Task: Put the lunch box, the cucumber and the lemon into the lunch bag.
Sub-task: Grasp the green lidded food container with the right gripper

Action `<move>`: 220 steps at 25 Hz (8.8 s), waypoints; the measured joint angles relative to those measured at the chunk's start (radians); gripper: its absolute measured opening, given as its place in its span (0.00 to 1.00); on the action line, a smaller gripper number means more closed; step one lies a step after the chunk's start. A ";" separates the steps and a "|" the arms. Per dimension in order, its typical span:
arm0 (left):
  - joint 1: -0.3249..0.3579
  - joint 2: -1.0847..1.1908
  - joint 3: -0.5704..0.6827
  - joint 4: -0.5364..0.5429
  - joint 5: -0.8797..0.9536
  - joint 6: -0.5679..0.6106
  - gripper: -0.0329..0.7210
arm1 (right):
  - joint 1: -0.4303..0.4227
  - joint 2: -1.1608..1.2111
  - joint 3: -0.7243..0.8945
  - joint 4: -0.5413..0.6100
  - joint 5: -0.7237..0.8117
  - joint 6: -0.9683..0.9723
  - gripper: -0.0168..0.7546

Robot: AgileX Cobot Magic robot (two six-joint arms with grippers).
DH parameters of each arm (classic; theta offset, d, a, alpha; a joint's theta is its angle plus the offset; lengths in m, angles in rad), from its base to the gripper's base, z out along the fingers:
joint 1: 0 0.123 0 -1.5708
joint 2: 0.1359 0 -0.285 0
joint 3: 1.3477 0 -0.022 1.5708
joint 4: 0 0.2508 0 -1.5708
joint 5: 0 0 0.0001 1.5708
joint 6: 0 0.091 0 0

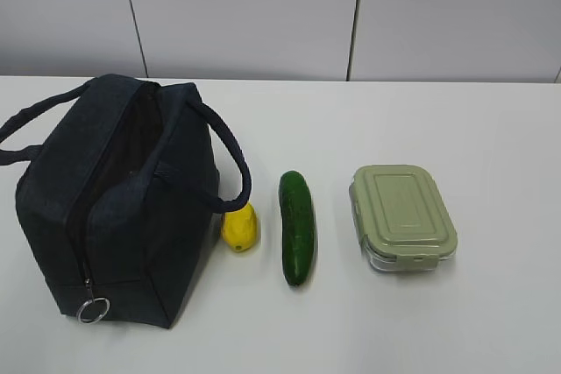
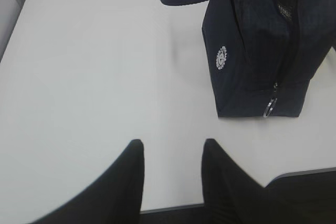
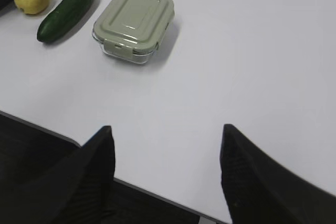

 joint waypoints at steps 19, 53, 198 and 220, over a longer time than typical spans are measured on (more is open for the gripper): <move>0.000 0.000 0.000 0.000 0.000 0.000 0.36 | 0.000 0.425 -0.050 0.095 -0.080 0.150 0.64; 0.000 0.000 0.000 -0.002 0.000 0.000 0.36 | -0.149 1.484 -0.495 0.688 -0.132 -0.236 0.57; 0.000 0.000 0.000 -0.078 0.000 0.000 0.36 | -0.375 2.213 -0.749 1.033 0.029 -0.821 0.57; 0.000 0.000 0.000 -0.078 0.000 0.000 0.36 | -0.375 2.213 -0.749 1.031 0.037 -0.821 0.53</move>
